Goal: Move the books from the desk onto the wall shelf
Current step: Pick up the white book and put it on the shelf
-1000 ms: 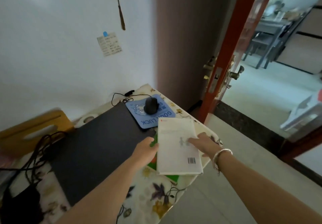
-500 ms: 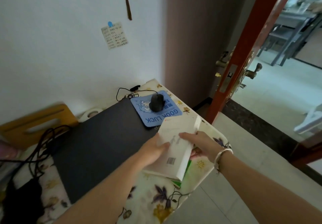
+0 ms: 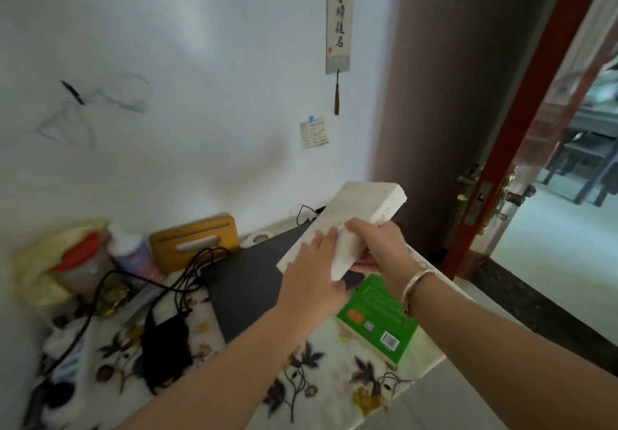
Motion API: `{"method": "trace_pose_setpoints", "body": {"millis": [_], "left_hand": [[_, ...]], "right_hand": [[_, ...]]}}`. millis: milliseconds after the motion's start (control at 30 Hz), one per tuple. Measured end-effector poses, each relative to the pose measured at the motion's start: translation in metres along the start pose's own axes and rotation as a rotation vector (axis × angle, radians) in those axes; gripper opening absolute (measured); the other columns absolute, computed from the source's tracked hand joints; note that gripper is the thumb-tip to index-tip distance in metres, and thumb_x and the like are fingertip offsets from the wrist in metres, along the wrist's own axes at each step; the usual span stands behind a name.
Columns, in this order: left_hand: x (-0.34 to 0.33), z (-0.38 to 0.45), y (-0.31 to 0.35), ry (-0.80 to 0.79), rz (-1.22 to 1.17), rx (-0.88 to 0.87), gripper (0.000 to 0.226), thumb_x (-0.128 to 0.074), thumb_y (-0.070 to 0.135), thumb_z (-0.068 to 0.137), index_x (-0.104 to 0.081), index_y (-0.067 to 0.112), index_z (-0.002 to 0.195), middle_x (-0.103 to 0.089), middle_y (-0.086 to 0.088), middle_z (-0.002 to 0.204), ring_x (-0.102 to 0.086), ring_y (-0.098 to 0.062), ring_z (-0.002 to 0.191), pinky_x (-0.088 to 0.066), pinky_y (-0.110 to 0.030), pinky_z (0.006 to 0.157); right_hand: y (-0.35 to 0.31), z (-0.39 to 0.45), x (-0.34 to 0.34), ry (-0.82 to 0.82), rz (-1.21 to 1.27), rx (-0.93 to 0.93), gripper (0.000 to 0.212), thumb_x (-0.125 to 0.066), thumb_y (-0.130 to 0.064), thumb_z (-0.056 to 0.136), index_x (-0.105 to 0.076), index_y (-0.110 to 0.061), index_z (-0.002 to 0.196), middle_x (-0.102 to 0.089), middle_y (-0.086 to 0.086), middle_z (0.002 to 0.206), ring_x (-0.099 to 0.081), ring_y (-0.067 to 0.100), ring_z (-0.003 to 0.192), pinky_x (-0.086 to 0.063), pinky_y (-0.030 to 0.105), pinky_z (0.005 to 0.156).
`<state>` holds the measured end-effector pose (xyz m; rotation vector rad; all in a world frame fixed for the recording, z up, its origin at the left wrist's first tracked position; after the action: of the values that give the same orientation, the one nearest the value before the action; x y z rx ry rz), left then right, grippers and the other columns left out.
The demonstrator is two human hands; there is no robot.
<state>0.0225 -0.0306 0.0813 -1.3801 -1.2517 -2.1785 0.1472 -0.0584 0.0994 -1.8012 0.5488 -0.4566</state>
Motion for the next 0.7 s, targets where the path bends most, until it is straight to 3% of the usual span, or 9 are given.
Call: {"method": "trace_pose_setpoints", "body": {"millis": [67, 167, 267, 367, 533, 633, 700], "left_hand": [[0.040, -0.010, 0.001, 0.131, 0.001, -0.060, 0.072, -0.054, 0.019, 0.086, -0.021, 0.028, 0.149, -0.036, 0.001, 0.151, -0.042, -0.027, 0.132, -0.044, -0.045, 0.100], [0.108, -0.027, 0.000, 0.271, -0.098, -0.055, 0.066, -0.059, 0.018, 0.084, -0.035, 0.035, 0.143, -0.058, 0.002, 0.133, -0.060, -0.024, 0.111, -0.052, -0.041, 0.091], [0.177, -0.049, 0.000, 0.400, -0.261, -0.050, 0.057, -0.063, 0.012, 0.080, -0.051, 0.034, 0.131, -0.066, 0.005, 0.113, -0.064, -0.015, 0.094, -0.054, -0.024, 0.075], [0.241, -0.075, -0.001, 0.544, -0.432, -0.083, 0.051, -0.066, 0.003, 0.078, -0.057, 0.036, 0.116, -0.064, 0.021, 0.098, -0.061, -0.001, 0.090, -0.049, -0.009, 0.061], [0.343, -0.117, 0.023, 0.809, -0.409, -0.264, 0.052, -0.067, -0.003, 0.076, -0.061, 0.023, 0.120, -0.066, 0.014, 0.101, -0.062, -0.002, 0.089, -0.047, -0.008, 0.058], [0.397, -0.123, 0.043, 0.991, -0.395, -0.349, 0.051, -0.068, 0.004, 0.077, -0.058, 0.020, 0.125, -0.067, 0.006, 0.108, -0.063, -0.008, 0.095, -0.051, -0.010, 0.066], [0.427, -0.117, 0.056, 1.066, -0.442, -0.399, 0.054, -0.065, 0.012, 0.075, -0.056, 0.021, 0.127, -0.066, 0.002, 0.112, -0.063, -0.012, 0.101, -0.054, -0.017, 0.075]], "right_hand": [[-0.032, -0.027, -0.019, -0.054, -0.014, 0.107, 0.023, -0.063, -0.025, 0.084, -0.058, -0.011, 0.102, -0.070, 0.010, 0.081, -0.071, 0.024, 0.065, -0.061, 0.034, 0.058], [-0.082, -0.068, -0.047, -0.145, -0.056, 0.307, 0.030, -0.059, -0.040, 0.088, -0.054, -0.016, 0.105, -0.070, 0.008, 0.082, -0.073, 0.025, 0.065, -0.061, 0.035, 0.066], [-0.125, -0.104, -0.076, -0.212, -0.080, 0.471, 0.049, -0.042, -0.061, 0.089, -0.053, -0.017, 0.107, -0.072, 0.009, 0.093, -0.073, 0.028, 0.081, -0.059, 0.042, 0.080], [-0.163, -0.139, -0.109, -0.281, -0.024, 0.607, 0.048, -0.033, -0.060, 0.093, -0.053, -0.017, 0.106, -0.068, 0.007, 0.101, -0.070, 0.027, 0.090, -0.057, 0.043, 0.084], [-0.229, -0.193, -0.162, -0.398, 0.108, 0.902, 0.019, -0.042, -0.045, 0.097, -0.049, -0.028, 0.098, -0.062, -0.008, 0.101, -0.066, 0.013, 0.098, -0.050, 0.036, 0.089], [-0.280, -0.215, -0.185, -0.586, 0.165, 0.982, 0.021, -0.038, -0.046, 0.098, -0.054, -0.041, 0.110, -0.061, -0.025, 0.109, -0.058, -0.003, 0.107, -0.042, 0.029, 0.099], [-0.315, -0.228, -0.195, -0.702, 0.166, 1.002, 0.022, -0.037, -0.049, 0.097, -0.056, -0.048, 0.107, -0.060, -0.036, 0.101, -0.054, -0.013, 0.103, -0.038, 0.018, 0.092]]}}
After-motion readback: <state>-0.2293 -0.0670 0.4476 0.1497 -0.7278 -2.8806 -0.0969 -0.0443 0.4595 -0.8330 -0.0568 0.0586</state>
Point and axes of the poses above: each hand's wrist, its own z-axis towards the middle knuckle, its own x-axis out of the back of the hand, y = z × x, the point moved 3 cm from there along z, towards the middle knuckle
